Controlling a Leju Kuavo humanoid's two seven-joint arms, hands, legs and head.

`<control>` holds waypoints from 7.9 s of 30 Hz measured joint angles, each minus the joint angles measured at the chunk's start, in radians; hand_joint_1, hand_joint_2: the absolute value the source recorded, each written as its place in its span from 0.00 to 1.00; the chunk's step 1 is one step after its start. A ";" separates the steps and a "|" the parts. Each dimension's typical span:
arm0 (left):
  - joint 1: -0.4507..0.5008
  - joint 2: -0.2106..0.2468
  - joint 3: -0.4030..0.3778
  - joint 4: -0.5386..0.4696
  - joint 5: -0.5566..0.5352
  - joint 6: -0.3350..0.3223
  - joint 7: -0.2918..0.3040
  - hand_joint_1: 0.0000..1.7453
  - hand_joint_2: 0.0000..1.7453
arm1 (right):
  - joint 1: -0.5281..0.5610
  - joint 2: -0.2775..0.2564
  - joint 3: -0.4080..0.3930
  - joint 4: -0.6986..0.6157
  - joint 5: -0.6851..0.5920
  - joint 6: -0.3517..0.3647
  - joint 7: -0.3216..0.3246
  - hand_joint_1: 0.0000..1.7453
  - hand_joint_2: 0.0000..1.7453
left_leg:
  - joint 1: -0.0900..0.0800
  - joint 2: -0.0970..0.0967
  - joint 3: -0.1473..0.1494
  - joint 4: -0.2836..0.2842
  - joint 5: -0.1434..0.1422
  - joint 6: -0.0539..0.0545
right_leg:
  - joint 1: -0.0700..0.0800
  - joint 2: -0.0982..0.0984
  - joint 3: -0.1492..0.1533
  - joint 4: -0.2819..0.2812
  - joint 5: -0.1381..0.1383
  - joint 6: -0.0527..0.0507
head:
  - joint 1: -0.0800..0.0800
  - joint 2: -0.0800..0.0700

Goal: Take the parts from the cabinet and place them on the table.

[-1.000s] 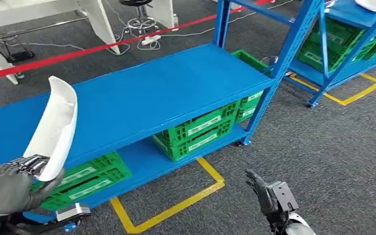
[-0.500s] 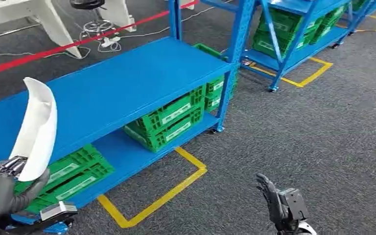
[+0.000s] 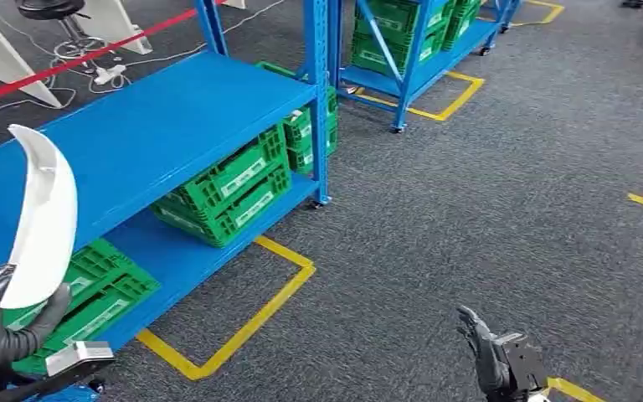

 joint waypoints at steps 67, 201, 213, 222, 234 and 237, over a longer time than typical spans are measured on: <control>-0.070 -0.032 -0.017 0.079 0.252 -0.320 -0.105 1.00 1.00 | 0.136 0.050 -0.120 -0.188 0.042 0.021 0.082 0.00 0.00 | 0.014 0.080 -0.153 0.035 0.089 0.004 | 0.006 -0.096 -0.099 0.201 -0.136 0.020 | 0.006 0.000; -0.072 0.016 -0.079 0.089 0.220 -0.355 -0.089 1.00 1.00 | 0.036 0.105 -0.198 -0.031 0.081 0.149 0.002 0.00 0.00 | 0.023 0.080 -0.072 0.048 0.037 -0.035 | 0.019 -0.099 0.075 0.052 -0.132 -0.039 | 0.023 0.000; -0.060 0.021 -0.078 0.085 0.219 -0.355 -0.087 1.00 1.00 | 0.030 0.105 -0.190 -0.025 0.084 0.145 0.004 0.00 0.00 | -0.002 0.083 -0.207 0.057 0.105 -0.009 | 0.035 -0.089 0.175 0.043 -0.214 -0.058 | 0.014 0.000; -0.052 0.020 -0.077 0.078 0.219 -0.354 -0.084 1.00 1.00 | 0.028 0.103 -0.183 -0.025 0.083 0.142 0.007 0.00 0.00 | 0.009 0.081 -0.156 0.049 0.092 0.013 | 0.018 -0.098 -0.013 0.347 -0.328 -0.010 | 0.017 0.000; -0.057 0.021 -0.078 0.076 0.220 -0.357 -0.071 1.00 1.00 | 0.022 0.098 -0.172 -0.022 0.071 0.125 0.021 0.00 0.00 | 0.017 0.080 -0.123 0.143 0.023 -0.037 | 0.015 -0.103 0.109 0.043 -0.153 -0.057 | 0.008 0.000; -0.053 0.021 -0.078 0.076 0.220 -0.357 -0.071 1.00 1.00 | 0.023 0.098 -0.164 -0.022 0.071 0.125 0.024 0.00 0.00 | 0.012 0.080 -0.260 0.343 -0.060 -0.038 | 0.019 -0.101 0.124 0.042 -0.169 -0.068 | 0.007 0.000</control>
